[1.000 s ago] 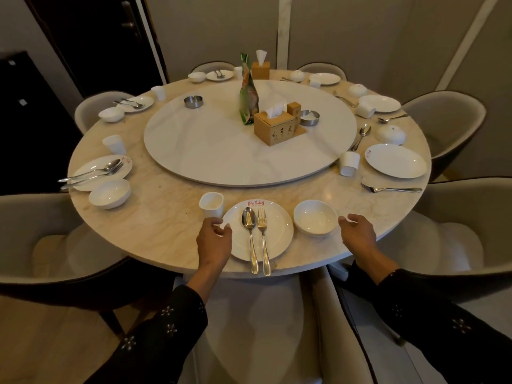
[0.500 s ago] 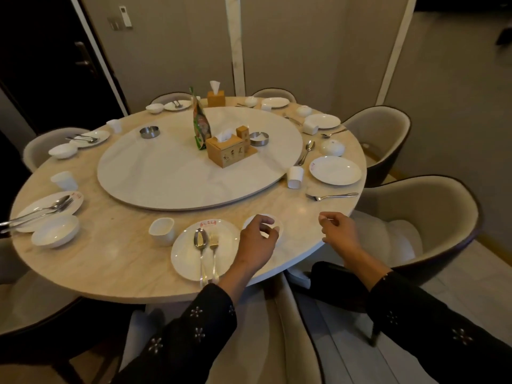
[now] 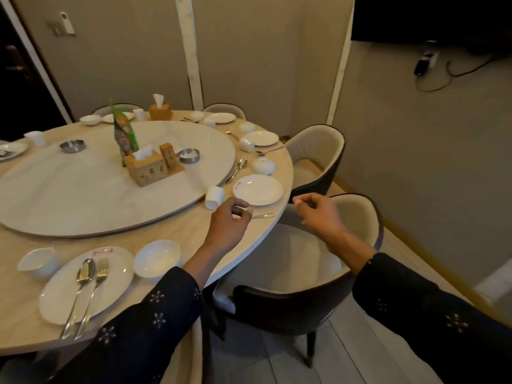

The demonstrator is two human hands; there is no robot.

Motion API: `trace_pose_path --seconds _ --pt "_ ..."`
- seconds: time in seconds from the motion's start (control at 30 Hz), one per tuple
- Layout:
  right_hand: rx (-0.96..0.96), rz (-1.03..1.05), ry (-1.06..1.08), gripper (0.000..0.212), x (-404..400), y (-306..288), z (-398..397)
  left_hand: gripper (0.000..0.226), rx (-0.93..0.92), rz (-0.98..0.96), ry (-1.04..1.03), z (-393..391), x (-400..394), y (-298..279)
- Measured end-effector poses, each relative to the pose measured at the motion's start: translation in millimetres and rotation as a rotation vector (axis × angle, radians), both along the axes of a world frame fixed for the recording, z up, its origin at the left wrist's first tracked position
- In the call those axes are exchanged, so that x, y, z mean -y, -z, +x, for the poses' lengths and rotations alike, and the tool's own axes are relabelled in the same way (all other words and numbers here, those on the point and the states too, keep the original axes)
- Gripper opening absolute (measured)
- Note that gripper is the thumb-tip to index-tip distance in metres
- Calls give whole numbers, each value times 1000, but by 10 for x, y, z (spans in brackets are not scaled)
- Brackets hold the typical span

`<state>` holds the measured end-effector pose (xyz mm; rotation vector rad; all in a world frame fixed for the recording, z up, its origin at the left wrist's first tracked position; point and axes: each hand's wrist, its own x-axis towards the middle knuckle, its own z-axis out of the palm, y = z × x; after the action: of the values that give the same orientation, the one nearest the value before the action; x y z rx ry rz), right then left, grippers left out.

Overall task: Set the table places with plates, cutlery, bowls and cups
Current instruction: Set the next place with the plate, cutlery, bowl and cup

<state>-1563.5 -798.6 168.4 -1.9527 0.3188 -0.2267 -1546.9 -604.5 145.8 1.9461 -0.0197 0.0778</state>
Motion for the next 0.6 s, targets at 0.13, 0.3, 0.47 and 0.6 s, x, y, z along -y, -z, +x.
trace_pose_path --seconds 0.13,0.3,0.47,0.6 --pt "18 12 5 21 249 -25 232 13 -4 -1 15 140 293 -57" --pt "-14 16 -27 18 450 213 543 14 -61 -10 -29 375 523 139" --pt "-56 -23 -107 19 594 522 1041 14 -147 -47 -169 722 688 515" --pt "-122 -62 -233 17 572 814 1494 15 -237 -94 -302 1029 782 885"
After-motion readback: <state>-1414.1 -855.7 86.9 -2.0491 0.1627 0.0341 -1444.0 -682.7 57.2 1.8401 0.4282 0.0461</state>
